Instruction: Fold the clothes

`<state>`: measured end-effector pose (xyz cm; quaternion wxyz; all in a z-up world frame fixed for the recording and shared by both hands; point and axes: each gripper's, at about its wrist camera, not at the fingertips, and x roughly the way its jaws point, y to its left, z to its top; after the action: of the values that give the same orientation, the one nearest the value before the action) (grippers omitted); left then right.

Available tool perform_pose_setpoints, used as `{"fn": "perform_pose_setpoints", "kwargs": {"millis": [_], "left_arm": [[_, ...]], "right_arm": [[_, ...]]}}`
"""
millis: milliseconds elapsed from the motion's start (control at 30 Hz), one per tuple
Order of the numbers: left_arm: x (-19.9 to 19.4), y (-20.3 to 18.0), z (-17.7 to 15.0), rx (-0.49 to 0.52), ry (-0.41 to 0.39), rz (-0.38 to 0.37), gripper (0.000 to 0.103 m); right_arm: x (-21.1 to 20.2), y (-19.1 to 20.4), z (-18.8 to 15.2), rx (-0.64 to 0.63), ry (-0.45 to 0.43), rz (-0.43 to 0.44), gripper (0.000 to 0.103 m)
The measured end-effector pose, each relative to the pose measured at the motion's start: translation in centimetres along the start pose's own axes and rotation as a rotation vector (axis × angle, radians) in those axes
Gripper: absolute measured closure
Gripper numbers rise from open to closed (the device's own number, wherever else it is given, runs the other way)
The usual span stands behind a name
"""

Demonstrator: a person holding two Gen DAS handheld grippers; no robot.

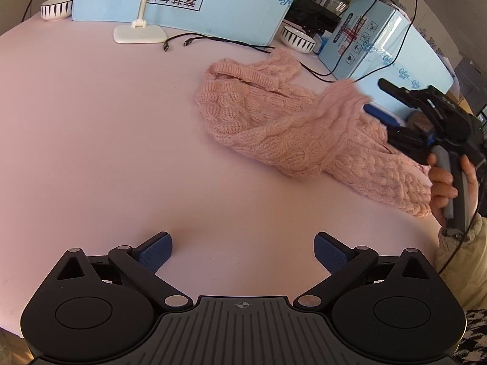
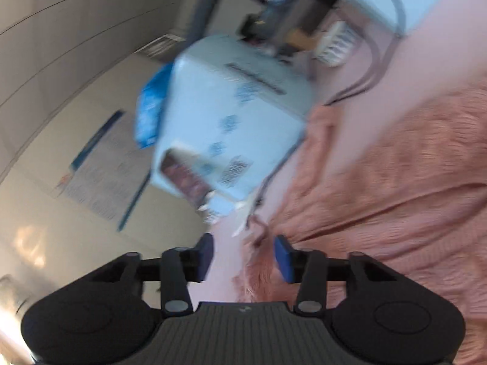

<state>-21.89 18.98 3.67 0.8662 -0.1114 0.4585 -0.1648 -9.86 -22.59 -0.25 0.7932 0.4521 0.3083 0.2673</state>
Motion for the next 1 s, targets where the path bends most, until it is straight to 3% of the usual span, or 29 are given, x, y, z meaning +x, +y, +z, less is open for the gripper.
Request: {"fn": "perform_pose_setpoints", "kwargs": {"millis": [67,133,200,233,300,367,467,533,600,700,767,833,900,1000], "left_arm": [[0.2,-0.1,0.2,0.009,0.009,-0.002,0.002],[0.5,0.0,0.8,0.006,0.013,-0.009,0.002],[1.0,0.1,1.4,-0.009,0.009,-0.010,0.002],[1.2,0.1,1.6,-0.017,0.003,-0.009,0.002],[1.5,0.0,1.7,-0.023,-0.010,-0.006,0.000],[1.7,-0.2,1.7,-0.011,-0.018,-0.002,0.000],[1.8,-0.7,1.4,0.039,-0.025,0.008,0.000],[1.8,-0.6,1.4,0.043,-0.026,0.004,0.000],[1.7,-0.3,1.5,0.024,-0.031,-0.010,0.000],[1.6,0.3,1.7,-0.010,-0.038,-0.034,0.000],[1.6,0.7,1.8,-0.036,-0.043,-0.052,0.000],[1.6,0.8,1.8,-0.044,-0.046,-0.059,0.000],[1.6,0.8,1.7,-0.039,-0.049,-0.059,0.000],[1.7,0.4,1.5,-0.005,-0.049,-0.047,0.000]], "right_arm": [[-0.5,0.2,-0.4,-0.057,-0.018,0.017,0.023],[-1.0,1.8,-1.3,-0.216,-0.038,0.043,0.017],[-0.2,3.3,-2.1,-0.335,0.059,0.037,0.018],[0.8,3.8,-2.8,-0.351,0.127,-0.015,0.020],[2.5,3.5,-4.0,-0.309,0.204,-0.106,0.026],[3.4,3.0,-4.2,-0.243,0.237,-0.088,0.026],[3.8,2.5,-3.9,-0.174,0.212,-0.097,0.026],[4.6,2.4,-3.6,-0.167,0.206,-0.107,0.043],[5.7,2.4,-3.3,-0.178,0.217,-0.118,0.095],[7.4,3.3,-3.5,-0.249,0.214,-0.131,0.095],[7.6,5.0,-3.8,-0.325,0.189,-0.095,0.095],[6.7,7.0,-3.7,-0.364,0.163,0.036,0.095],[5.4,8.4,-3.4,-0.408,0.109,0.107,0.094],[3.6,9.2,-2.6,-0.497,-0.034,-0.011,0.090]]}}
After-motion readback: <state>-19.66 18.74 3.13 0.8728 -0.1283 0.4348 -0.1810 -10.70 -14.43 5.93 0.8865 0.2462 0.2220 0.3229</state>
